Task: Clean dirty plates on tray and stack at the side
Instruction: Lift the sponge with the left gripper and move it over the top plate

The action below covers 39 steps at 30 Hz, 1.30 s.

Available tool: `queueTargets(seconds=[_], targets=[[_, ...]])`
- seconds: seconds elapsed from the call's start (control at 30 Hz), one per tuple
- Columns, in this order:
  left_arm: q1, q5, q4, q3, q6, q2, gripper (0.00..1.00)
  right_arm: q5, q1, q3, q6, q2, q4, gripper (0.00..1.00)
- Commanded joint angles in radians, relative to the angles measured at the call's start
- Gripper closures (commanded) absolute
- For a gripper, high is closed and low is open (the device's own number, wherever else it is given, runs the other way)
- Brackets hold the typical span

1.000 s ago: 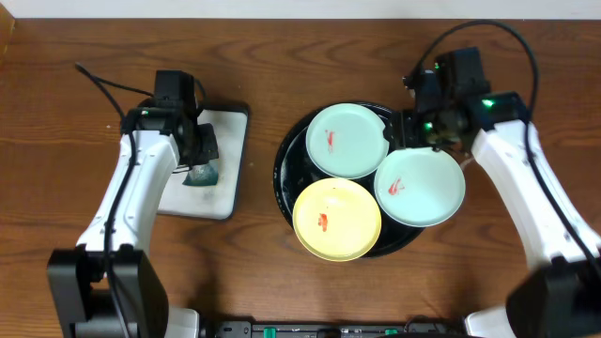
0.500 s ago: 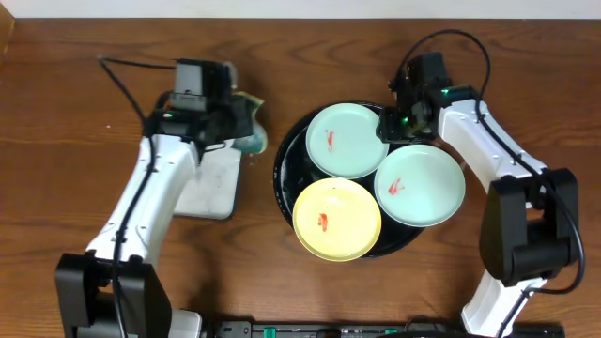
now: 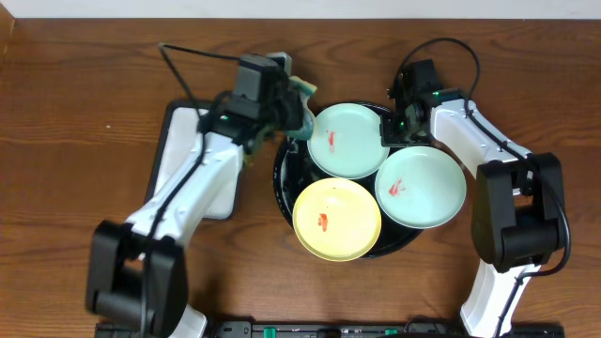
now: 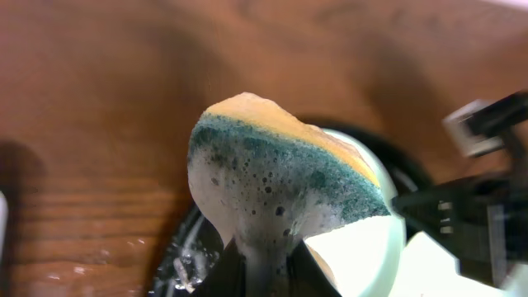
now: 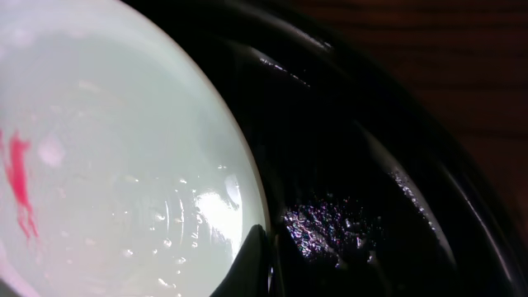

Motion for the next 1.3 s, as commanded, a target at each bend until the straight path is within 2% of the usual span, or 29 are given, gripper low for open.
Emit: queueTargets(seconds=[0.0, 0.07, 0.33, 0.5, 0.6, 0.8, 0.93, 1.03, 1.1, 1.27], targets=[[-0.042, 0.000, 0.004, 0.020, -0.076, 0.082, 0.93, 0.017, 0.007, -0.007, 0.025, 0.008, -0.002, 0.99], [-0.064, 0.033, 0.022, 0.020, -0.080, 0.119, 0.92, 0.017, 0.009, -0.007, 0.025, 0.008, -0.002, 0.99], [-0.143, 0.073, 0.131, 0.020, -0.227, 0.251, 0.92, 0.018, 0.032, -0.007, 0.020, 0.008, -0.013, 0.99], [-0.153, 0.069, 0.132, 0.020, -0.235, 0.331, 0.93, 0.018, 0.047, -0.007, 0.020, 0.008, -0.016, 0.99], [-0.148, 0.018, 0.127, 0.020, -0.151, 0.358, 0.93, 0.021, 0.050, -0.007, 0.020, 0.008, -0.024, 0.99], [-0.140, -0.341, 0.097, 0.029, 0.107, 0.355, 0.92, 0.021, 0.054, -0.007, 0.018, 0.008, -0.036, 0.99], [-0.141, -0.462, 0.089, 0.050, 0.185, 0.355, 0.92, 0.021, 0.054, -0.007, 0.013, 0.008, -0.052, 0.99], [-0.145, -0.442, 0.092, 0.068, 0.164, 0.355, 0.93, 0.021, 0.054, -0.007, 0.004, 0.008, -0.062, 0.99], [-0.155, -0.377, 0.107, 0.071, 0.121, 0.355, 0.93, 0.025, 0.055, -0.007, -0.011, 0.008, -0.065, 0.99], [-0.195, -0.175, 0.159, 0.071, -0.063, 0.371, 0.93, 0.036, 0.055, -0.007, -0.038, 0.008, -0.080, 0.99]])
